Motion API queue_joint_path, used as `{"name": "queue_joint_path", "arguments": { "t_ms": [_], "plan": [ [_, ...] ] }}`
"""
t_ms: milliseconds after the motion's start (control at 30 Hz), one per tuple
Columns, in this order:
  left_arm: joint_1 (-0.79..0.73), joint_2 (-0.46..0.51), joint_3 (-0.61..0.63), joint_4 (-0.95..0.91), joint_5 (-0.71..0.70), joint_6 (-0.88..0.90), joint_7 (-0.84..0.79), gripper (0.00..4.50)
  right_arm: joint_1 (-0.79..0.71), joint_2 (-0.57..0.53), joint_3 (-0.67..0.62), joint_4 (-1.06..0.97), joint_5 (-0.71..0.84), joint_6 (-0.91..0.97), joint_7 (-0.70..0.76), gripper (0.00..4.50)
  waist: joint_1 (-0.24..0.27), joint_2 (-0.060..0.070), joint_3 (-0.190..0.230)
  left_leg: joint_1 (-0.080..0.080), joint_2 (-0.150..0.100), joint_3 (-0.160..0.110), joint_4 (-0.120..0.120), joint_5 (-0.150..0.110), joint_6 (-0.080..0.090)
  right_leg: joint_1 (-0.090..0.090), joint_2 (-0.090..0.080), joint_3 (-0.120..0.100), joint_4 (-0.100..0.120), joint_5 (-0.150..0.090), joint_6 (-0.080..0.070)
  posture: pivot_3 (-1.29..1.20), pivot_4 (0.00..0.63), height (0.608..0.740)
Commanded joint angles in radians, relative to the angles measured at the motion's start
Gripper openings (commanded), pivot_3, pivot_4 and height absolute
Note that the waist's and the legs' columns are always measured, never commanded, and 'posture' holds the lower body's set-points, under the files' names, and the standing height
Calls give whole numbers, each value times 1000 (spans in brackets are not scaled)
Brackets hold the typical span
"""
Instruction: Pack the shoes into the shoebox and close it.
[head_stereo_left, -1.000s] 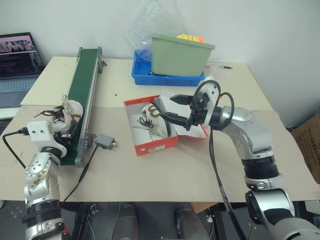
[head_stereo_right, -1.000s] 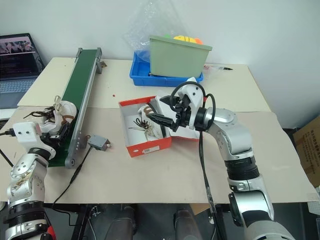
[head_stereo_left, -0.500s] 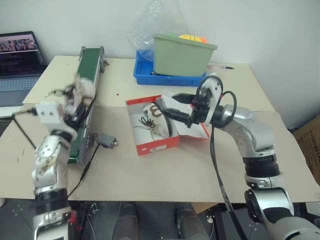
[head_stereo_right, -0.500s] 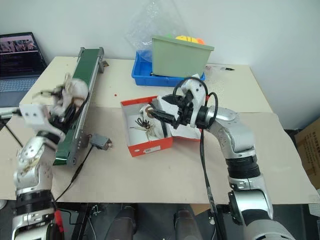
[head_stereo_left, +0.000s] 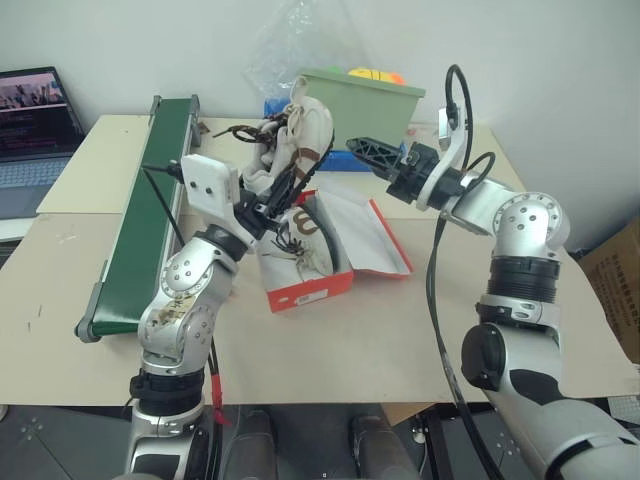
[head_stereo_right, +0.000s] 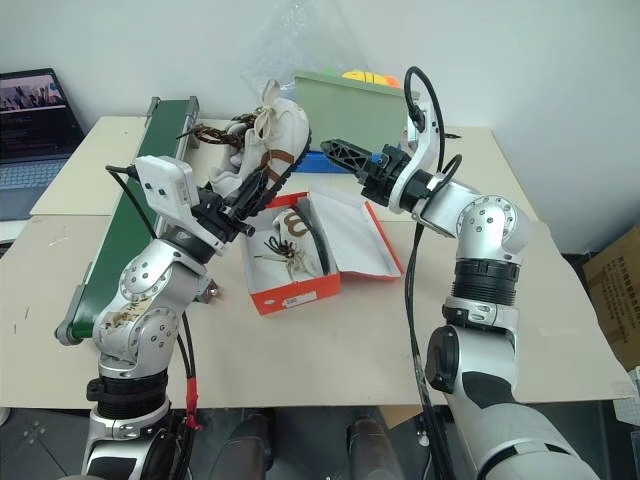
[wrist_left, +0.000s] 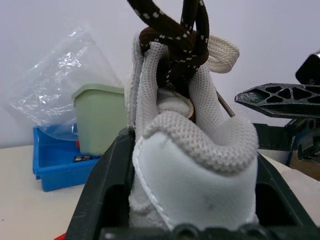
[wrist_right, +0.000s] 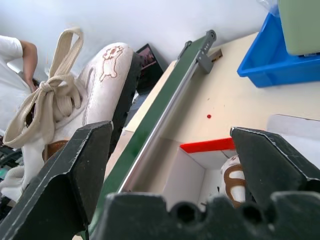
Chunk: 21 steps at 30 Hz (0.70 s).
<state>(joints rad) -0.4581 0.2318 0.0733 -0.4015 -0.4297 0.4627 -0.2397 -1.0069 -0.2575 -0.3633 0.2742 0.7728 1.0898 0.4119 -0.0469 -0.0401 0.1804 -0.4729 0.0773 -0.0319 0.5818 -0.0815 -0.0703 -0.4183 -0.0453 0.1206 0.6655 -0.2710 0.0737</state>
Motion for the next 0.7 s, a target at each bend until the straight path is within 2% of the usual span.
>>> {"name": "queue_joint_path", "arguments": {
  "t_ms": [33,467,700],
  "plan": [
    [-26,-18,-12,-43,-10,-11,-1,1847,-11,4,1,-40,24,-5,-3,4500,1,0,0,0,0,0,0,0,0,0,0,0,0,0,0,0,150,740],
    [-47,-121,-102,19,16,-51,-20,1847,-33,19,9,-39,21,-21,-6,4500,4,0,0,-1,0,0,0,0,0,0,0,0,0,0,0,0,150,740],
    [-46,-121,-94,43,34,-69,-41,1847,-37,-18,-1,-55,33,3,2,4500,4,0,0,-1,0,0,0,0,0,0,0,0,0,0,0,0,150,740]
  ]
}}
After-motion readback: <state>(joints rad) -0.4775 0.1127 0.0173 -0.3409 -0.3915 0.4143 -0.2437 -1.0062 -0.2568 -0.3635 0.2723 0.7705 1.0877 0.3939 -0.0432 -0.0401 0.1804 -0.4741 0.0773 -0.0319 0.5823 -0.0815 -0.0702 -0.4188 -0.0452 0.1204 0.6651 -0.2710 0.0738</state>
